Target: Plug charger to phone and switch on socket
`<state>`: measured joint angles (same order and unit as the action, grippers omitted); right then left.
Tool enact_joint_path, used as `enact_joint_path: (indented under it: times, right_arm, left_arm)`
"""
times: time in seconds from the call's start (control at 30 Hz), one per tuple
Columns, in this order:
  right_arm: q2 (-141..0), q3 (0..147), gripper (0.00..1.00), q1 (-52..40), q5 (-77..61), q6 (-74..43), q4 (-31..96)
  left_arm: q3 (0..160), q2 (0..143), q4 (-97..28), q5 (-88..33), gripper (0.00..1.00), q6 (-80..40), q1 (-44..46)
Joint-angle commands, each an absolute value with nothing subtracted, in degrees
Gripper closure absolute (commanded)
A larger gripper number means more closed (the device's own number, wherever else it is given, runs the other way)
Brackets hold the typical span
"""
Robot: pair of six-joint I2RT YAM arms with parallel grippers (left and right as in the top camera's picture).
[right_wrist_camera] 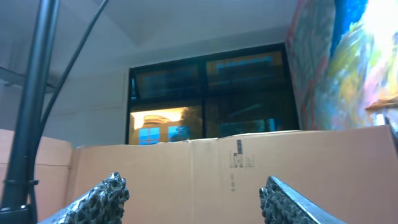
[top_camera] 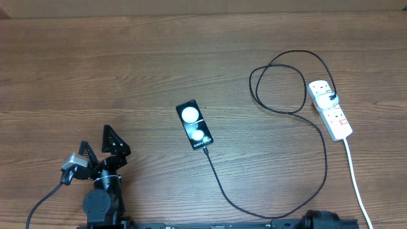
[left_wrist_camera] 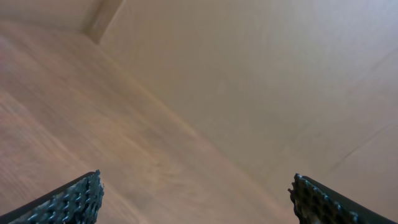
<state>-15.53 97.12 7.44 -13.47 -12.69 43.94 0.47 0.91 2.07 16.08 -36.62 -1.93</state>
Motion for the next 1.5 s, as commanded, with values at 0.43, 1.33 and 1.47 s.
enact_joint_path:
  times: [0.43, 1.33, 1.47]
  right_arm:
    - [-15.4, 95.5, 0.0, 10.8, -13.1, -13.7, 36.3]
    - [-0.3, 81.0, 0.0, -3.4, -7.4, -18.4, 26.7]
    - [-0.3, 80.6, 0.0, -3.5, -5.4, -18.2, 26.6]
  left_arm:
    - [0.3, 0.6, -2.9, 16.9, 0.01, -20.6, -2.3]
    - [0.3, 0.2, -2.9, 16.7, 0.01, -20.6, -5.5]
    - [0.3, 0.2, -2.9, 16.7, 0.0, -20.6, -5.5]
